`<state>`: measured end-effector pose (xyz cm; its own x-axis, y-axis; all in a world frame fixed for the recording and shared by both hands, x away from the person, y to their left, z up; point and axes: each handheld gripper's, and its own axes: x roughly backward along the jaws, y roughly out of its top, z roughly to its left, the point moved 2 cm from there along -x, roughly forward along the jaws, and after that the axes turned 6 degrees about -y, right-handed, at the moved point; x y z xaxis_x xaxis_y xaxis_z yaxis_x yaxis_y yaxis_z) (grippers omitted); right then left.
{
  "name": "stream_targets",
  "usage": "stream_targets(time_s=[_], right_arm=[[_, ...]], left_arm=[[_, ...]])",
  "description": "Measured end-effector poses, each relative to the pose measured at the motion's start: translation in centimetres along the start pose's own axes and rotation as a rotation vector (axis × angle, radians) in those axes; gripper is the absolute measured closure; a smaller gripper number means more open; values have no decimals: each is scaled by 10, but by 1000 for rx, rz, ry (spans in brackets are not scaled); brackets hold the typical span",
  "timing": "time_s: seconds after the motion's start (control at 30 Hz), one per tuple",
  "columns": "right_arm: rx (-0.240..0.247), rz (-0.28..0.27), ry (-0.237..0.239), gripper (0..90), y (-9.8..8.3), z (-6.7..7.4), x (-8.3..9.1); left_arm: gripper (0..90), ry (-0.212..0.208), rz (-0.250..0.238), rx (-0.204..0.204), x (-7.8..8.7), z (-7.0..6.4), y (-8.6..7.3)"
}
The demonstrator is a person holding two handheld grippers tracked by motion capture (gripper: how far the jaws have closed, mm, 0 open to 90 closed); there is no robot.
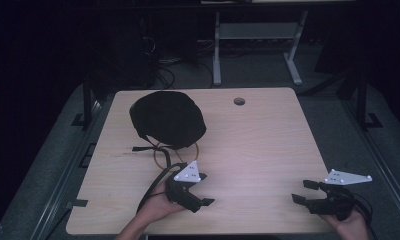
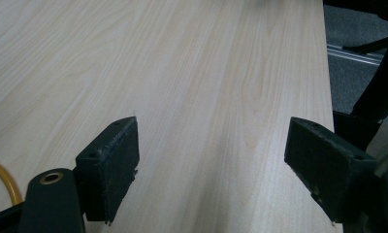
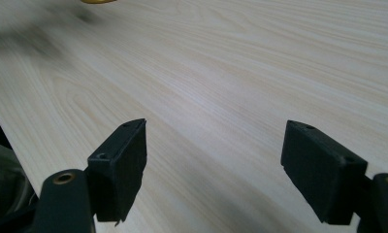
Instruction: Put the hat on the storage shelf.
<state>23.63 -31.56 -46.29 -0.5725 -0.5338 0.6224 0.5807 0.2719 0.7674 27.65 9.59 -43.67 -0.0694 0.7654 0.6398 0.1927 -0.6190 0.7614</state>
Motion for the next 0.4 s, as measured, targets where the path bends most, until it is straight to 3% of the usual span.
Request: stream_targets(time_s=[0.2,0.3,0.4], right_arm=[[-27,-65,-23,233,-14,8,4],[-13,-68,-59,203,-19,14,6],[-16,-111,-73,204,-19,17,12]], left_arm=[[197,-2,-2,0,0,1,-1],[197,-5,-1,-4,-2,0,0],[197,-7,1,-4,-3,-1,1]])
